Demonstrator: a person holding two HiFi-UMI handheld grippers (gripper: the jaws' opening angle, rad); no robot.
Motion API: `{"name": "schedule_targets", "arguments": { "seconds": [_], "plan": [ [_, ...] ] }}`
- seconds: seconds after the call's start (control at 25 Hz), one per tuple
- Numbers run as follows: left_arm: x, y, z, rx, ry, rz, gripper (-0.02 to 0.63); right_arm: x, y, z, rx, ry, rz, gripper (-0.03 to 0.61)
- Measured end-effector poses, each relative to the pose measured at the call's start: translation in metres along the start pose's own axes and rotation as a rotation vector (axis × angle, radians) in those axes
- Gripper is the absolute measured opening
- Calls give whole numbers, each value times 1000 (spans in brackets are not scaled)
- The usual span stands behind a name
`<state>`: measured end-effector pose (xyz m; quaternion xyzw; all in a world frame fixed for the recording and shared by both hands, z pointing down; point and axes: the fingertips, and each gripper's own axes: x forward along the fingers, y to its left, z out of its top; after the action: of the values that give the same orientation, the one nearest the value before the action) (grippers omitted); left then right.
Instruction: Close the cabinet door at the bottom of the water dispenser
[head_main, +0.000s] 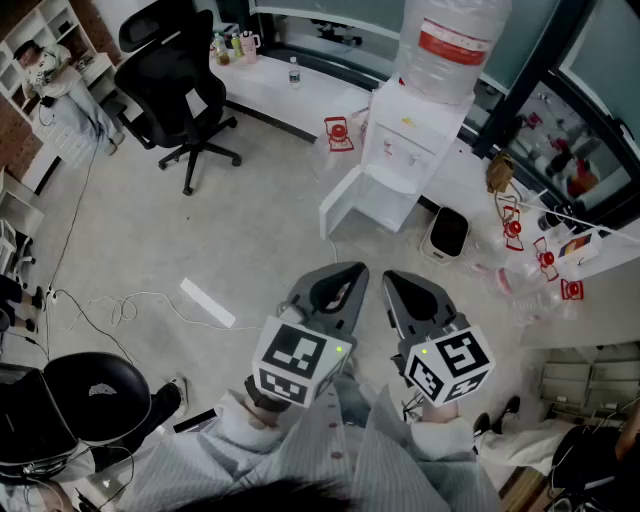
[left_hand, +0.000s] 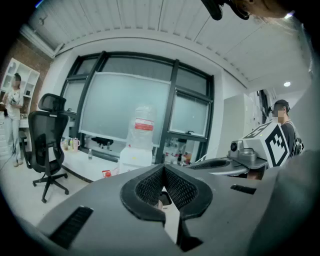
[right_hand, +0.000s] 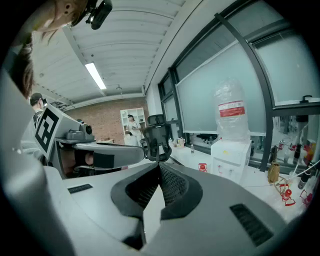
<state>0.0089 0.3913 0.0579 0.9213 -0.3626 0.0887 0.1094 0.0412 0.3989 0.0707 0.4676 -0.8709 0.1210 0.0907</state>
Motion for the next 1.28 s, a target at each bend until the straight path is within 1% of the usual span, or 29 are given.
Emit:
{"name": "schedule_targets", "arguments": {
  "seconds": [0.44, 0.64, 0.8, 1.04, 1.28],
  "plan": [
    [-6, -6, 6, 11, -19, 39, 11, -19, -3, 3, 12, -34, -3, 14],
    [-8, -16, 1, 14, -15, 61, 11, -34, -8, -3, 13, -42, 4, 14],
    [-4, -16, 0, 19, -12, 72, 11, -35, -14, -8, 22, -38, 10, 14],
    [15, -2, 6, 19, -5, 79, 11, -23, -33, -5, 28, -32, 0, 14],
    [47, 37, 23, 22, -19, 84, 11, 13, -62, 6, 19, -26, -17, 14]
  ]
}}
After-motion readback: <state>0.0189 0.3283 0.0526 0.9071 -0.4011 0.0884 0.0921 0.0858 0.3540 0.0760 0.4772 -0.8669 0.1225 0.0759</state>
